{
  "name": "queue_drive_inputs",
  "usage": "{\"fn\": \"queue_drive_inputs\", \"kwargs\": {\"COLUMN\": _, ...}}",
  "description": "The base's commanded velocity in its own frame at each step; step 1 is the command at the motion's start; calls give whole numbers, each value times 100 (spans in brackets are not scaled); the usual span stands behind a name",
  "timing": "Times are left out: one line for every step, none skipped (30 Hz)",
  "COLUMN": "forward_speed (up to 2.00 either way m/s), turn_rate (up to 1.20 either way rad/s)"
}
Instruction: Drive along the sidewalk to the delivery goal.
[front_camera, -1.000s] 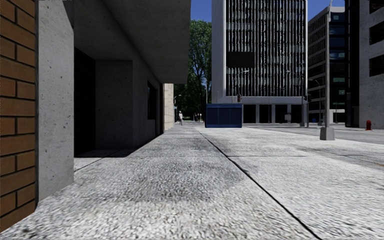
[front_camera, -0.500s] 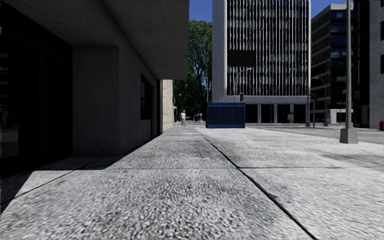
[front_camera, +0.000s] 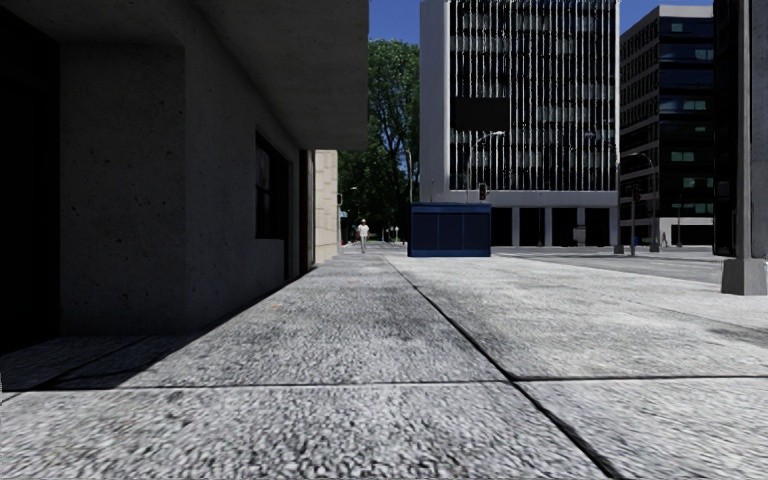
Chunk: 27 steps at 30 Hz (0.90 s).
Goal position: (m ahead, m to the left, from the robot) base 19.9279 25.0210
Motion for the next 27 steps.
{"fn": "queue_drive_inputs", "kwargs": {"forward_speed": 200, "turn_rate": -31}}
{"fn": "queue_drive_inputs", "kwargs": {"forward_speed": 200, "turn_rate": -31}}
{"fn": "queue_drive_inputs", "kwargs": {"forward_speed": 200, "turn_rate": -31}}
{"fn": "queue_drive_inputs", "kwargs": {"forward_speed": 200, "turn_rate": -31}}
{"fn": "queue_drive_inputs", "kwargs": {"forward_speed": 200, "turn_rate": -31}}
{"fn": "queue_drive_inputs", "kwargs": {"forward_speed": 200, "turn_rate": -31}}
{"fn": "queue_drive_inputs", "kwargs": {"forward_speed": 200, "turn_rate": -31}}
{"fn": "queue_drive_inputs", "kwargs": {"forward_speed": 200, "turn_rate": -31}}
{"fn": "queue_drive_inputs", "kwargs": {"forward_speed": 200, "turn_rate": -31}}
{"fn": "queue_drive_inputs", "kwargs": {"forward_speed": 200, "turn_rate": -31}}
{"fn": "queue_drive_inputs", "kwargs": {"forward_speed": 200, "turn_rate": -31}}
{"fn": "queue_drive_inputs", "kwargs": {"forward_speed": 200, "turn_rate": -31}}
{"fn": "queue_drive_inputs", "kwargs": {"forward_speed": 200, "turn_rate": -31}}
{"fn": "queue_drive_inputs", "kwargs": {"forward_speed": 200, "turn_rate": -31}}
{"fn": "queue_drive_inputs", "kwargs": {"forward_speed": 200, "turn_rate": -31}}
{"fn": "queue_drive_inputs", "kwargs": {"forward_speed": 200, "turn_rate": -31}}
{"fn": "queue_drive_inputs", "kwargs": {"forward_speed": 200, "turn_rate": -31}}
{"fn": "queue_drive_inputs", "kwargs": {"forward_speed": 200, "turn_rate": -31}}
{"fn": "queue_drive_inputs", "kwargs": {"forward_speed": 200, "turn_rate": -31}}
{"fn": "queue_drive_inputs", "kwargs": {"forward_speed": 200, "turn_rate": -31}}
{"fn": "queue_drive_inputs", "kwargs": {"forward_speed": 200, "turn_rate": -31}}
{"fn": "queue_drive_inputs", "kwargs": {"forward_speed": 200, "turn_rate": -31}}
{"fn": "queue_drive_inputs", "kwargs": {"forward_speed": 200, "turn_rate": -31}}
{"fn": "queue_drive_inputs", "kwargs": {"forward_speed": 200, "turn_rate": -31}}
{"fn": "queue_drive_inputs", "kwargs": {"forward_speed": 200, "turn_rate": -31}}
{"fn": "queue_drive_inputs", "kwargs": {"forward_speed": 200, "turn_rate": -31}}
{"fn": "queue_drive_inputs", "kwargs": {"forward_speed": 200, "turn_rate": -31}}
